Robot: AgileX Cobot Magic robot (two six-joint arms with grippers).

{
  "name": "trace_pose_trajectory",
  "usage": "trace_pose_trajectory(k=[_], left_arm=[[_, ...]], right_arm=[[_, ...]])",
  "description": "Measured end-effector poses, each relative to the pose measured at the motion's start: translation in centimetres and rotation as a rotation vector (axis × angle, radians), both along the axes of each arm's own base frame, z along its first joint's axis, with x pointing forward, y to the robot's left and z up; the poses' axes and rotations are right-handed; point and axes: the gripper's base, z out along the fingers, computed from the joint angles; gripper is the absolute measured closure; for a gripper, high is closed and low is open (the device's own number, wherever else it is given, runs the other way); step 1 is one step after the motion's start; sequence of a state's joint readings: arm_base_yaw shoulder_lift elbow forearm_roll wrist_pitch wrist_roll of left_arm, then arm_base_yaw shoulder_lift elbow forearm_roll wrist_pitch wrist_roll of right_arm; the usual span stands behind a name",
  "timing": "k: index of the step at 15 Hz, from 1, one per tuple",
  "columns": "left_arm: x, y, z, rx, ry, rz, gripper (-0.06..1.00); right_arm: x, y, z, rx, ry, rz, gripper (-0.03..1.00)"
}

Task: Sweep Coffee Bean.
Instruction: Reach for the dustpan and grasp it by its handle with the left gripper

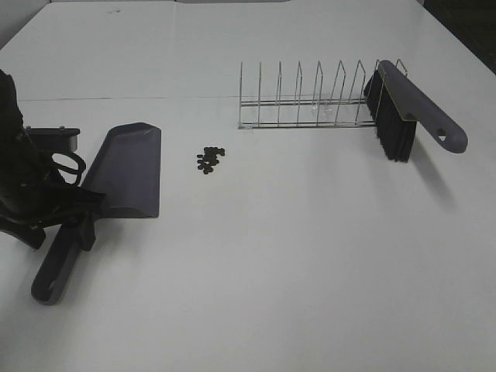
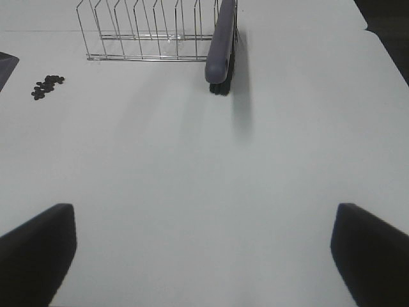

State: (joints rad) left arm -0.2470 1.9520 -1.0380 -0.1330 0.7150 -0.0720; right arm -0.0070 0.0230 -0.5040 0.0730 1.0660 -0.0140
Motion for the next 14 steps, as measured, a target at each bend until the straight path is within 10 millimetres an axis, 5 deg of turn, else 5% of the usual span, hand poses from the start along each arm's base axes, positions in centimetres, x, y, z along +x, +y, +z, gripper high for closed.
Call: trace_pose_trajectory(k=[6,11,14], left_arm=[[0.3,0.0,-1.2,0.007,-0.011,-0.002,0.53],[0.4,0.0,-1.4,0.009,-0.012,-0.002,0.35],[0.6,0.0,-1.7,0.013,0.002,-0.005,0.35]], right_arm=[[0.0,0.0,0.0,0.000,0.000,0.000,0.01],[0.0,0.0,0.0,0.000,0.000,0.000,0.01],[0.0,0.0,0.0,0.000,0.000,0.000,0.01]])
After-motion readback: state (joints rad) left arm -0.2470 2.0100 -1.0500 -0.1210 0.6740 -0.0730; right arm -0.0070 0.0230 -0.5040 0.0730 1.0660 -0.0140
